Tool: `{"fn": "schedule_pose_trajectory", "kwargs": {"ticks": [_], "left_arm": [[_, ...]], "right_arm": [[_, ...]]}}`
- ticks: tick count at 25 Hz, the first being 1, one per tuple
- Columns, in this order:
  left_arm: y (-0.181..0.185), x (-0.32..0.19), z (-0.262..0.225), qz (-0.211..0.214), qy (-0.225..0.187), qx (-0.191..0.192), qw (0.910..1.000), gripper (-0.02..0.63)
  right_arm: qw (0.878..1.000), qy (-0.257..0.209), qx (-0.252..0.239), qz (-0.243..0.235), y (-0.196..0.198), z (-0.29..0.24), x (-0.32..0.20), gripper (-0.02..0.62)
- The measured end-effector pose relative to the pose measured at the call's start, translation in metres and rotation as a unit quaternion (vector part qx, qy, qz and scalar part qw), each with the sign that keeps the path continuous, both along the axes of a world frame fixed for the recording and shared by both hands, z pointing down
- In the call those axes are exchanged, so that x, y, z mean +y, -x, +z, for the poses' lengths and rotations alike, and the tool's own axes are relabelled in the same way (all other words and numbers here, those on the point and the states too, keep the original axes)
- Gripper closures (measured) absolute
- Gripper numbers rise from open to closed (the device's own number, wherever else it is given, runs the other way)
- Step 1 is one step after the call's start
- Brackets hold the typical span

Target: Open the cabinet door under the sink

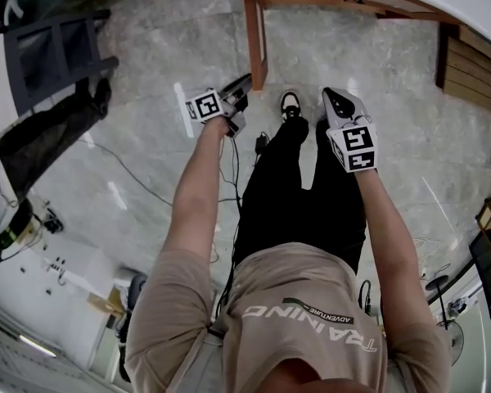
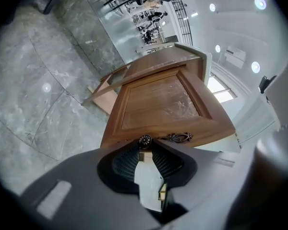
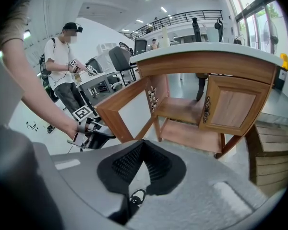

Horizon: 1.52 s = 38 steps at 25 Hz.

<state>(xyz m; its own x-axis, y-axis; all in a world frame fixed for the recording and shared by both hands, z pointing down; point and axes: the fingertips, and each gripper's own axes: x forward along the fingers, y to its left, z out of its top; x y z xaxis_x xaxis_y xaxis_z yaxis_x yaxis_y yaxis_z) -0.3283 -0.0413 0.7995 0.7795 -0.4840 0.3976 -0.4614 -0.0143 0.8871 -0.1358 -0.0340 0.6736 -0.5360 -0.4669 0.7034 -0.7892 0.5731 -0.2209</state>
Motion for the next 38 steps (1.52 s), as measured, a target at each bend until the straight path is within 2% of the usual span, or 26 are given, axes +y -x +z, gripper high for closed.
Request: {"fn": "schedule_pose_trajectory", "kwargs": {"ticks": [2,4,7,10,13,15,20,25,30,34,38], "left_arm": [[-0.003,0.006,-0.003,-0.003,-0.007,0.002,1.0000,0.528],[-0.005,0.015,-0.001,-0.007,-0.003,-0.013,0.9999,0.592],[-0.011,0.029,0.006,-0.019,0.011,-0.044,0.9988,0.592],[-0.028,0.042,0.006,-0.032,0.021,-0.059,0.9975,0.592],[-0.053,0.060,0.000,-0.011,0.020,-0.099,0.9948,0.592],[-0.072,0.067,-0.014,0.009,0.002,-0.130,0.9915,0.592],[-0.133,0.052,-0.077,0.041,-0.071,-0.148,0.9856,0.592],[-0.173,0.038,-0.146,0.083,-0.130,-0.202,0.9670,0.592],[-0.199,0.020,-0.223,0.115,-0.213,-0.237,0.9408,0.592],[-0.215,0.009,-0.279,0.123,-0.275,-0.261,0.9172,0.592],[-0.228,0.003,-0.329,0.114,-0.325,-0.269,0.8994,0.592]], "right_arm": [[1.000,0.000,-0.003,0.011,-0.005,-0.005,0.001,0.592],[1.000,-0.001,-0.006,0.017,-0.011,-0.008,0.002,0.594],[1.000,-0.001,-0.003,0.018,-0.028,-0.004,0.007,0.592],[0.999,0.015,0.007,0.041,-0.057,0.001,0.019,0.593],[0.998,0.025,0.010,0.063,-0.081,-0.005,0.032,0.594],[0.997,0.029,0.011,0.067,-0.093,-0.013,0.043,0.593],[0.998,0.023,0.024,0.049,-0.118,-0.031,0.048,0.594],[0.998,0.025,-0.003,0.049,-0.126,-0.059,0.055,0.594],[0.999,0.007,-0.013,0.031,-0.129,-0.100,0.059,0.594],[0.999,-0.022,-0.029,0.041,-0.137,-0.136,0.052,0.594],[0.996,-0.063,-0.034,0.051,-0.151,-0.175,0.041,0.594]]}}
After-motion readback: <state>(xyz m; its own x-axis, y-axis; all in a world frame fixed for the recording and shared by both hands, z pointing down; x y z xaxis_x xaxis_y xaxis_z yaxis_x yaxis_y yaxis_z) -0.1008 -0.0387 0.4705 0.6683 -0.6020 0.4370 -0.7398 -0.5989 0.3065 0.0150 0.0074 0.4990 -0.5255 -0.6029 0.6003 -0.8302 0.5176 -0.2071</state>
